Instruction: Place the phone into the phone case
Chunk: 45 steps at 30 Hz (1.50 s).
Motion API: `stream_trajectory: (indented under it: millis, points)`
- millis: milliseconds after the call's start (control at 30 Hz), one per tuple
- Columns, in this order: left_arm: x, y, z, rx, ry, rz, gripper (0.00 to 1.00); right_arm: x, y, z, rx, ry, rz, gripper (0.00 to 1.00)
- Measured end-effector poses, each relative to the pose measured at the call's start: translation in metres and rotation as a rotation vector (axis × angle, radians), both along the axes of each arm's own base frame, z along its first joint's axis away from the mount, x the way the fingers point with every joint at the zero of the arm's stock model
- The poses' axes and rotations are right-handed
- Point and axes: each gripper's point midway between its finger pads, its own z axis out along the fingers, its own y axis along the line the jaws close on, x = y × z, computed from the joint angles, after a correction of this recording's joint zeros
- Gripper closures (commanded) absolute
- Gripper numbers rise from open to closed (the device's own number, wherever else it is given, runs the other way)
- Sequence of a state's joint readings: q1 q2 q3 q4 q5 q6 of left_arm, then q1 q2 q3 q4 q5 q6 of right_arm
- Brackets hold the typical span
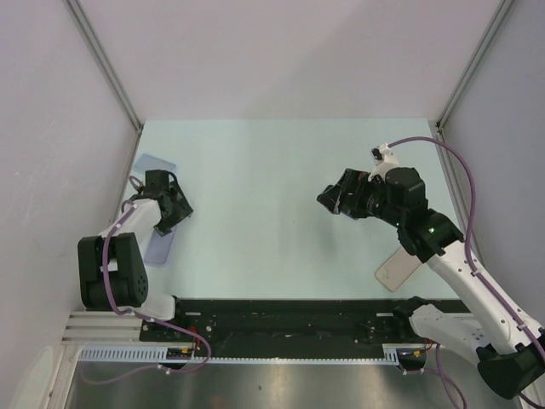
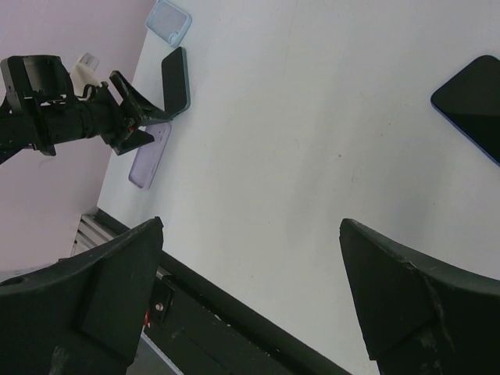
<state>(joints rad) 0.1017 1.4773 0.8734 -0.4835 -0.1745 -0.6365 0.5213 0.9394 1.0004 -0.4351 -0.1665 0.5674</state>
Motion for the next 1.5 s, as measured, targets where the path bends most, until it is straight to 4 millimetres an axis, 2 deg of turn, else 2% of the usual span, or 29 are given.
stream_trajectory:
  millis: [100,367,633,767,800,967,1000,1067,1167,1267,1333,1400,1500]
  points:
    - [-0.003,-0.007,-0.006,-0.022,0.004,-0.056,0.25,-0.001,-0.002,-0.001,-0.003,0.004,-0.003,0.0]
    - [-0.002,-0.002,-0.007,0.027,0.01,-0.143,0.25,0.001,-0.011,-0.003,-0.011,0.016,-0.043,0.0]
    - [-0.007,-0.004,-0.027,0.014,0.079,-0.176,0.32,0.003,-0.028,-0.005,0.002,0.054,-0.114,0.0]
    - [-0.009,-0.003,-0.029,0.022,0.094,-0.179,0.48,0.001,-0.032,-0.001,0.018,0.049,-0.127,0.0]
    - [-0.009,-0.002,-0.029,0.025,0.102,-0.183,0.57,0.001,-0.033,0.0,0.023,0.047,-0.128,0.0]
    - [-0.012,-0.003,-0.031,0.002,0.116,-0.197,0.78,0.0,-0.033,0.002,0.034,0.047,-0.128,0.0]
    - [-0.012,-0.003,-0.032,-0.004,0.116,-0.197,0.88,0.0,-0.033,0.002,0.034,0.049,-0.127,0.0]
    - [-0.012,-0.006,-0.032,-0.021,0.113,-0.202,0.98,0.001,-0.033,0.001,0.032,0.053,-0.129,0.0]
    - [-0.011,-0.013,-0.032,-0.054,0.095,-0.218,1.0,0.005,-0.031,-0.005,0.022,0.071,-0.13,0.0]
    - [-0.01,-0.025,-0.031,-0.1,0.056,-0.242,1.0,0.01,-0.03,-0.016,0.001,0.104,-0.138,0.0]
    - [-0.01,-0.04,-0.03,-0.151,0.027,-0.267,1.0,0.012,-0.029,-0.024,-0.012,0.128,-0.139,0.0]
    - [-0.013,-0.071,-0.028,-0.241,-0.002,-0.325,1.0,0.013,-0.029,-0.03,-0.024,0.149,-0.138,0.0]
    - [-0.024,-0.131,-0.022,-0.371,-0.016,-0.461,1.0,0.014,-0.031,-0.038,-0.048,0.172,-0.151,0.0]
